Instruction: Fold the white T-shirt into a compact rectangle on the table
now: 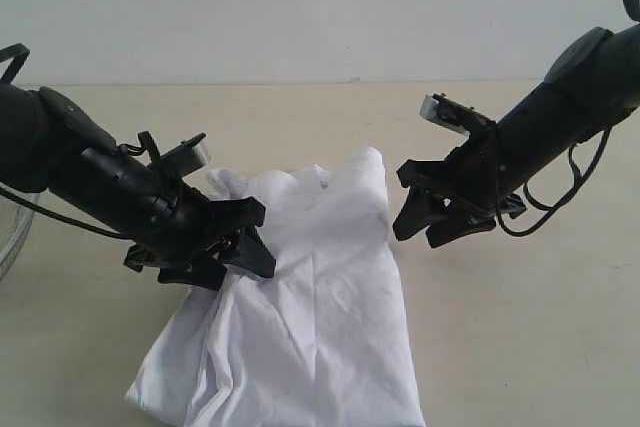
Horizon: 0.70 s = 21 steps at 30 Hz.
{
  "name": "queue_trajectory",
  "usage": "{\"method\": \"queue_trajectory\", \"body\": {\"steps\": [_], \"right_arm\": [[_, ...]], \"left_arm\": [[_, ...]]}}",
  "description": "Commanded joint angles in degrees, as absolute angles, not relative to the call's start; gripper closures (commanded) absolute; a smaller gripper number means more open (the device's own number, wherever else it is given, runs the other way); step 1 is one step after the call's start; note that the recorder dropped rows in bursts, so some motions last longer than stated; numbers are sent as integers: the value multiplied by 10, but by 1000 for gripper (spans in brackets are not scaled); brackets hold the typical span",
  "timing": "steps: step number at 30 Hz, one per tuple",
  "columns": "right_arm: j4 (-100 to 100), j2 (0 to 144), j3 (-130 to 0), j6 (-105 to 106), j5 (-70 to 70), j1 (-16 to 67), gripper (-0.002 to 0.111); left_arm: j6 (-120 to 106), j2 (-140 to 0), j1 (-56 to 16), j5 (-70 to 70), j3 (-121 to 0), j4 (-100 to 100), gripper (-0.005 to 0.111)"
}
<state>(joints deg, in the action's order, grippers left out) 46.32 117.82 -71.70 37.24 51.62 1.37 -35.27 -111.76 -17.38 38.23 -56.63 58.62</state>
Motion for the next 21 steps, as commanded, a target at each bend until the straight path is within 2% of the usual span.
{"method": "queue_trajectory", "body": {"steps": [1,10,21], "right_arm": [[459,1178,-719,375,515,12,61],[459,1178,-719,376,515,12,61],[459,1178,-719,376,515,12,61]], "left_arm": [[-360,-1111,-178,386,-571,598,48],[-412,-1111,-178,406,-572,657,48],[-402,-1106,-178,406,-572,625,49]]}}
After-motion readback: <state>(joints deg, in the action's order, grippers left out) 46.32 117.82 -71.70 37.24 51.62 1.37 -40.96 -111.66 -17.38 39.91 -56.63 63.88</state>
